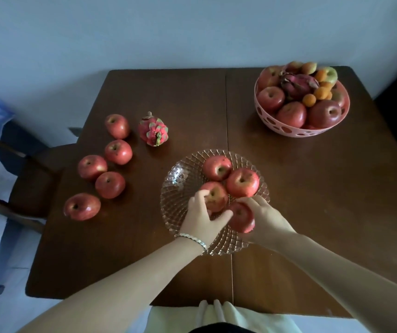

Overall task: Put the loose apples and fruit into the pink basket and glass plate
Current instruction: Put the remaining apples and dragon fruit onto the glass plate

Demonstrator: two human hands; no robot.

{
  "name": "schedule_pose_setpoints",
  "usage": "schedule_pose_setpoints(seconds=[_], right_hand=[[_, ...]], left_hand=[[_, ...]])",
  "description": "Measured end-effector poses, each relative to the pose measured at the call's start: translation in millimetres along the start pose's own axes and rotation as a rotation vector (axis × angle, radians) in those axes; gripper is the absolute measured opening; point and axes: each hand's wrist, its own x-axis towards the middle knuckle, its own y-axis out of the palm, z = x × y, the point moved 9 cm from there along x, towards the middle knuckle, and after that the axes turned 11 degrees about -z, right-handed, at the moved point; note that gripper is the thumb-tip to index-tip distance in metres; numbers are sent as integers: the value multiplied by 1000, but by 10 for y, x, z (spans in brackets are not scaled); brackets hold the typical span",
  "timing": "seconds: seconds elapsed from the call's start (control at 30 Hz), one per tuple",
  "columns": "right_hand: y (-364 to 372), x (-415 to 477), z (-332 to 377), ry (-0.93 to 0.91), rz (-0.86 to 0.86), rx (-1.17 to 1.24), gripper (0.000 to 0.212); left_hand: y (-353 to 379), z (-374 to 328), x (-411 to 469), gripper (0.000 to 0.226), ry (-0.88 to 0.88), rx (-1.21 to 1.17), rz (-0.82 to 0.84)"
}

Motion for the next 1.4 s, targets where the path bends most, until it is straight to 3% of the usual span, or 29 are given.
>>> schedule_pose_setpoints(seconds=[0.07,0.23,0.33,0.43,0.67,0.8,0.93,1.0,1.13,1.27,1.4], right_hand=[[-46,22,-69,62,-51,-38,81],[-24,38,40,-21,-139,-270,73],[4,25,58,-43,-137,-325,69],[14,29,52,-82,-143,-403,79],[-85,96,242,-20,-74,-429,64],[-194,189,812,-109,-141,-269,34],[72,403,1510,-242,-65,-76,26],[305,592,1846,-284,-19,-51,28],[937,997,2470,-344,68,-124,50],[1571,1269,2692,-268,195,-222,81],[1739,1434,2683,-117,129,-78,79]], left_hand=[[-83,36,82,56,-11,69,-74],[65,113,99,59,-19,153,72],[112,172,38,66,11,133,98],[139,219,12,71,27,162,130],[-34,198,140,56,14,130,204],[-720,254,323,34,38,126,5],[-1594,660,548,32,6,394,-232],[-1965,1011,638,46,-124,577,-260],[-2315,1558,705,69,-279,831,-139],[-2349,1835,786,76,-293,725,-86],[-2321,1915,788,74,-268,595,-122]])
